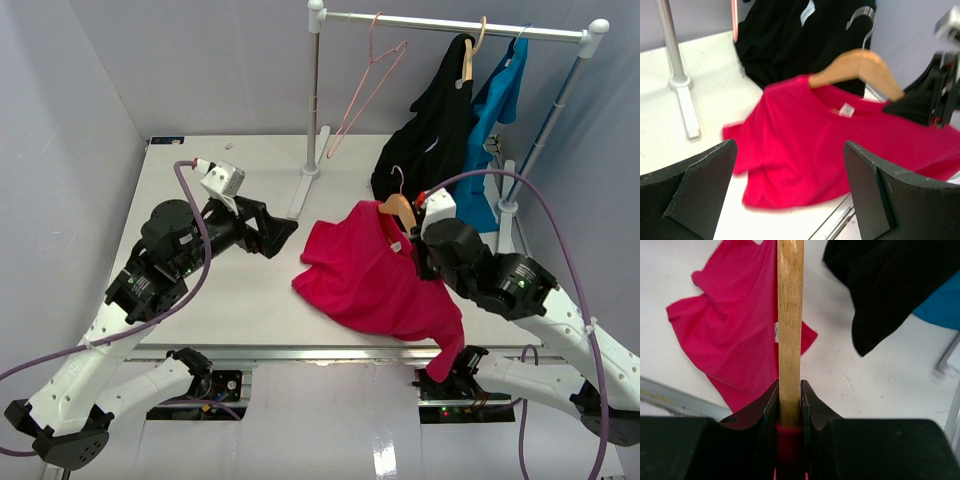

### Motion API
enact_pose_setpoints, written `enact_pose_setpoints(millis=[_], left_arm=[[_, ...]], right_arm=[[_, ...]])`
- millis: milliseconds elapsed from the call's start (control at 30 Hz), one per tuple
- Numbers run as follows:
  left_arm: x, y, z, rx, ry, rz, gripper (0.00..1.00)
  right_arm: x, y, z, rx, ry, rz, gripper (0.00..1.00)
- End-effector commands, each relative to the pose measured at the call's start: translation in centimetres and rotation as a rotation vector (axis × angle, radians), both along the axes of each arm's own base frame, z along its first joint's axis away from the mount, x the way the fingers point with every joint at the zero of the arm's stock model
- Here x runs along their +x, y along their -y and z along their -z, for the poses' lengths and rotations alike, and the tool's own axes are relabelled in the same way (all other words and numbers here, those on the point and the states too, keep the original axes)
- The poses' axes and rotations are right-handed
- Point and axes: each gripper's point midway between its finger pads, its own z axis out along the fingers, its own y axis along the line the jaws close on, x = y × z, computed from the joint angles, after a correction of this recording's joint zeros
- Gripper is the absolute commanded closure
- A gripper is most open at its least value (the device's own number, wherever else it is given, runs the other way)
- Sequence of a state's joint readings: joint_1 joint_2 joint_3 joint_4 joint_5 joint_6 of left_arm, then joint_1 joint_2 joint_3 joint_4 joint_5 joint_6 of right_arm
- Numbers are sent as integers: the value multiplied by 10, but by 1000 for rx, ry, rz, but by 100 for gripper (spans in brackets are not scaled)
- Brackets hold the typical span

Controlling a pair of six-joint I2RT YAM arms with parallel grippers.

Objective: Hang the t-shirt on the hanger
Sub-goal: Place the hanger at the clothesline.

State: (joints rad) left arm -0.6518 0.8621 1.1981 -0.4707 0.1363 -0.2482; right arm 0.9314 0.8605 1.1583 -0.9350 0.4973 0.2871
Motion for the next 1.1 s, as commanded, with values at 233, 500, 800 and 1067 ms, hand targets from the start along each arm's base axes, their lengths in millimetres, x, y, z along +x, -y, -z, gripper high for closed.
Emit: enact_pose_setpoints(millis=[233, 500, 800, 1067], left_arm=[[30, -27, 8, -154, -30, -275, 2], [1, 47, 80, -115, -352, 99, 2], [-27, 78, 139, -229, -412, 338, 2], [-11, 68, 211, -188, -430, 209, 2]], right_arm=[[68, -8, -97, 152, 259, 346, 92], [114, -20, -139, 135, 350, 434, 92], [164, -10, -187, 244, 431, 468, 92], [194, -15, -195, 281, 475, 425, 92]])
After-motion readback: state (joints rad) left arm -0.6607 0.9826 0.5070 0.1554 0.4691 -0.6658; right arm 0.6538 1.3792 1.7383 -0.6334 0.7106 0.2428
